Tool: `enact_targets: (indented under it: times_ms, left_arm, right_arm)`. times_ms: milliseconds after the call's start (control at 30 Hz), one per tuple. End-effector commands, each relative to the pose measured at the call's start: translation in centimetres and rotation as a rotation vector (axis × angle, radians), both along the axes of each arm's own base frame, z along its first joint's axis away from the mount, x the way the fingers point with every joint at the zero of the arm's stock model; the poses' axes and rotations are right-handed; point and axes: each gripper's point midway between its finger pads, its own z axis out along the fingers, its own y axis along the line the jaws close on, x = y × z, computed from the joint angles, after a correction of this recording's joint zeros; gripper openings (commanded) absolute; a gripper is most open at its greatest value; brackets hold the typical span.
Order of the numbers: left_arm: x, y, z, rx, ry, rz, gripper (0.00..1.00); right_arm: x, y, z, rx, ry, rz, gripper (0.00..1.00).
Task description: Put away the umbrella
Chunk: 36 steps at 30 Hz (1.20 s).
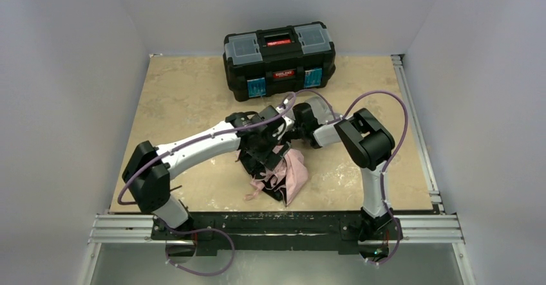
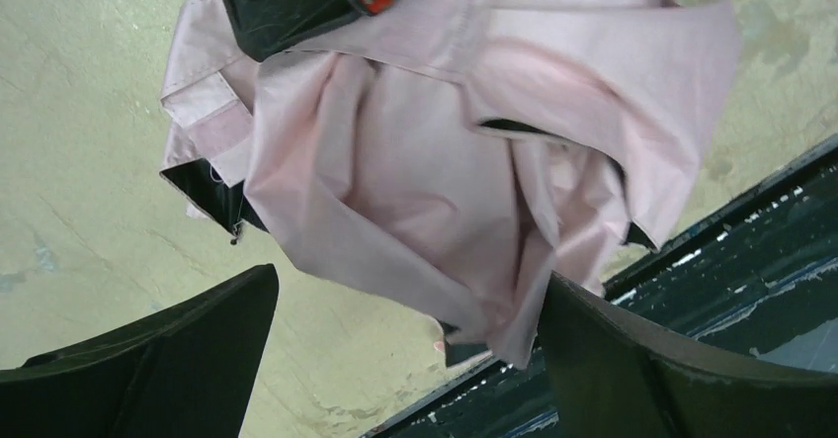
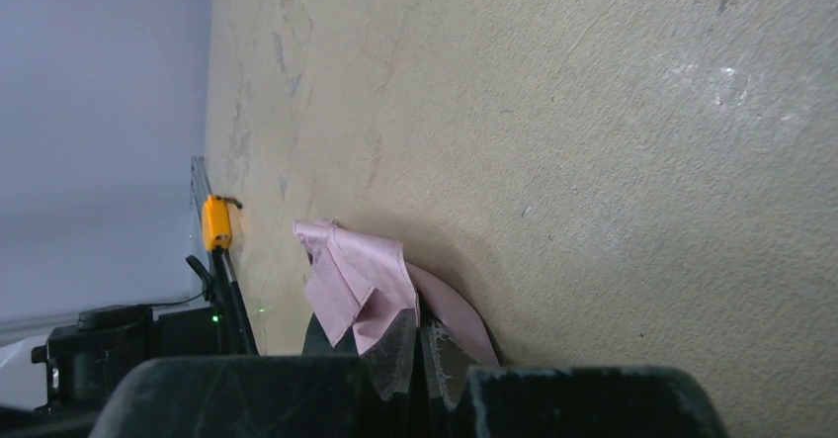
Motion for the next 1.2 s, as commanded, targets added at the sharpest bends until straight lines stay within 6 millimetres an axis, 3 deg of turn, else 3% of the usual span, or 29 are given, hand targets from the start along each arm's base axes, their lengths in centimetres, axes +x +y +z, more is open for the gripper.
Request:
enact_targets:
  times_ms: [0,100,300,567,633,700,767,867,900,1033,1167]
  left_arm:
    - [1.5,-0.4,-2.3,-0.08,0.092,0.02,1.0]
    - [2.2,0.2,-4.9,-0.062,0.156,0.065,1.0]
    - [0.8,-0.5,-8.8,-0.083,0.278,0.083,1.0]
    - [-0.3,0.2,-12.9,-0.04,0.34,0.158,0.99]
    - [-0.7,0.4,-13.4,-0.035,0.342,0.17,0.81]
    - [-0.9,0.9,-13.9,-0.004,0.323,0.183,0.53]
    - [-1.2,1.4,-14.2,0.032,0.3,0.196,0.3]
    - [-1.6,1.9,-14.7,0.067,0.281,0.218,0.05]
    - [-1.8,2.0,-14.8,0.075,0.274,0.221,0.0]
    - [-1.1,2.1,-13.7,0.098,0.199,0.227,0.0]
    - [1.3,3.6,-9.3,0.213,0.011,0.242,0.0]
  right_arm:
    - [-0.3,-0.5,-0.4,-0.062,-0.004,0.0,0.0]
    - [-0.3,-0.5,-0.3,-0.062,-0.005,0.006,0.0]
    - [-0.2,-0.4,-0.1,-0.065,-0.006,0.011,0.0]
    - [0.1,-0.2,0.0,-0.064,-0.005,0.011,0.0]
    - [0.1,-0.1,0.1,-0.065,-0.007,0.013,0.0]
    - [0.2,-0.1,0.0,-0.066,-0.004,0.014,0.0]
    - [0.3,0.0,0.0,-0.069,-0.002,0.015,0.0]
    - [0.8,0.2,0.3,-0.069,-0.008,0.012,0.0]
    - [1.0,0.3,0.4,-0.068,-0.01,0.011,0.0]
    - [1.8,0.9,1.5,-0.065,-0.026,0.016,0.0]
    - [3.0,1.9,5.1,-0.024,-0.071,0.035,0.0]
